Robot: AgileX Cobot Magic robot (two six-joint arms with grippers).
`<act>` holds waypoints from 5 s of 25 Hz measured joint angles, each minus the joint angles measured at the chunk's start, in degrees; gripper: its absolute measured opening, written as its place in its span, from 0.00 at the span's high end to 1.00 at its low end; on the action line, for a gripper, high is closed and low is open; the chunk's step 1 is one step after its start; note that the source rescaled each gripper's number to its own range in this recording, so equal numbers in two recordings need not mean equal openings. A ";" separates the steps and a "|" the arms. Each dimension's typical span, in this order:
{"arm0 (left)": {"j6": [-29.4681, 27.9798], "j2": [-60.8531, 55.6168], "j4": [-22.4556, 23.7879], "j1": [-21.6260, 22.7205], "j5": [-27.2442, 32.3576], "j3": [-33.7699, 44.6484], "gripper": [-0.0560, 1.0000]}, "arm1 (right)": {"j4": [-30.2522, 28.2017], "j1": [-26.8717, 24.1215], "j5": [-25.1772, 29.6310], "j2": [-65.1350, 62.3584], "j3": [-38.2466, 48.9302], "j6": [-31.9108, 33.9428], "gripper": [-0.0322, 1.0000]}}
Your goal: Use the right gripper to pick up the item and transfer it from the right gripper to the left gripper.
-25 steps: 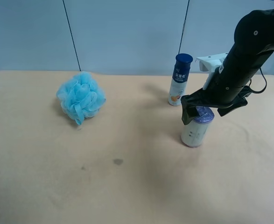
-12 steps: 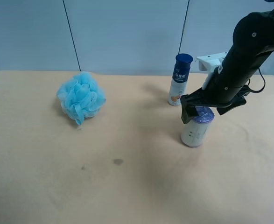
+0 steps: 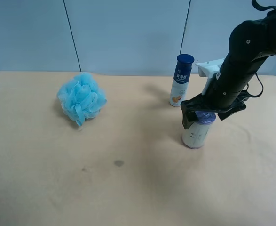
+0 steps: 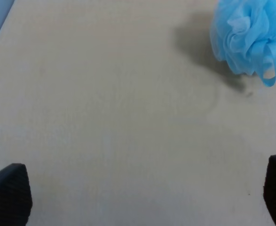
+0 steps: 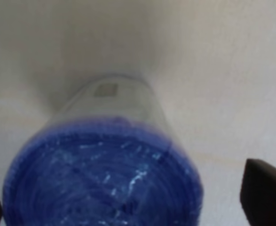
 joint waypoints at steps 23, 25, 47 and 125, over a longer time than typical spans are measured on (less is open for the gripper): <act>0.00 0.00 0.00 0.00 0.00 0.00 0.00 | 0.35 0.00 -2.87 0.00 0.00 0.13 0.88; 0.00 0.00 0.00 0.00 0.00 0.00 0.00 | 0.35 0.00 -2.81 0.00 0.00 0.13 0.88; 0.00 0.00 0.00 0.00 0.00 0.00 0.00 | 0.52 0.00 -0.99 0.06 0.00 0.13 0.77; 0.00 0.00 0.14 0.00 0.00 0.00 0.00 | 9.74 0.00 15.54 -0.54 -10.24 -10.61 0.96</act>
